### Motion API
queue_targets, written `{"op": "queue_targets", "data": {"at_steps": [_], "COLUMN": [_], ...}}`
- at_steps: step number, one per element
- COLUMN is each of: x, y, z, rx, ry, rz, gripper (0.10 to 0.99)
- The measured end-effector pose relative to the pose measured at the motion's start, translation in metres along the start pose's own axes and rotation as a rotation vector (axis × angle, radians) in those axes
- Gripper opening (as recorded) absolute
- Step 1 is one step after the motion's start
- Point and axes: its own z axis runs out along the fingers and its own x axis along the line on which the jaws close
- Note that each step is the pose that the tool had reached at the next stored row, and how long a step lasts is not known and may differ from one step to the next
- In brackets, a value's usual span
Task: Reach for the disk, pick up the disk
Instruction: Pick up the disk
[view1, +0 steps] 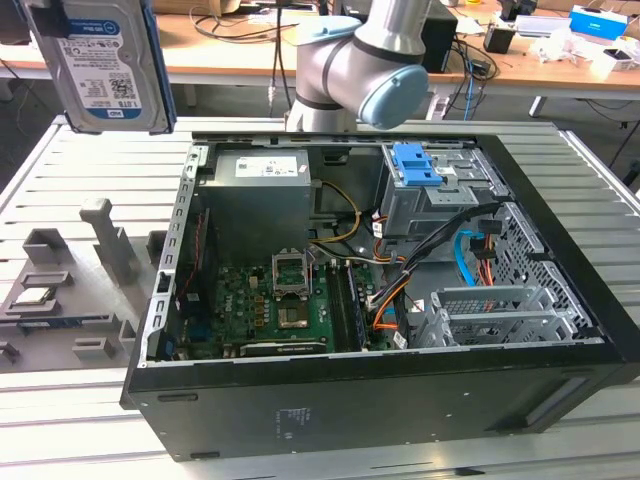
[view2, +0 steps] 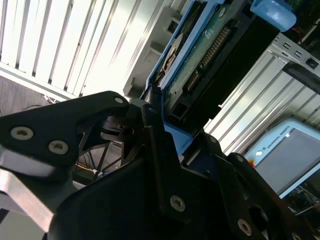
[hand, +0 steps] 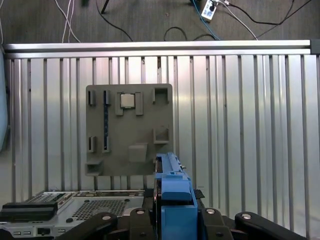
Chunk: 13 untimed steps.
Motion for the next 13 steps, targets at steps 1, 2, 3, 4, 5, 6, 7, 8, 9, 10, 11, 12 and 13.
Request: {"op": "queue_targets", "data": {"at_steps": [1, 2, 3, 4, 5, 6, 7, 8, 9, 10, 11, 12, 13], "x": [-0.0001, -0.0001, -0.0002, -0.0005, -0.0005, -0.0006, -0.0006, -0.0009, -0.0012, -0.0013, -0.0014, -0.0015, -0.0017], "y": [-0.0037, -0.0090, -0.0147, -0.0229, -0.0288, -0.0318, -0.0354, -0.0476, -0.0613, -0.0678, -0.0734, -0.0794, -0.0873], "z": [-0.0001, -0.0003, -0.0005, -0.0009, -0.0011, -0.0011, -0.0013, -0.0018, -0.0023, -0.0026, -0.0027, -0.0030, -0.0033], "rx": [0.000, 0.000, 0.000, 0.000, 0.000, 0.000, 0.000, 0.000, 0.000, 0.000, 0.000, 0.000, 0.000], "ry": [0.0000, -0.0001, -0.0001, 0.0000, 0.0000, -0.0001, -0.0001, 0.0000, -0.0001, 0.0000, -0.0001, 0.0000, 0.0000], "rz": [0.000, 0.000, 0.000, 0.000, 0.000, 0.000, 0.000, 0.000, 0.000, 0.000, 0.000, 0.000, 0.000], "gripper": [0.369, 0.369, 0.369, 0.369, 0.369, 0.369, 0.369, 0.369, 0.369, 0.369, 0.369, 0.369, 0.369]}}
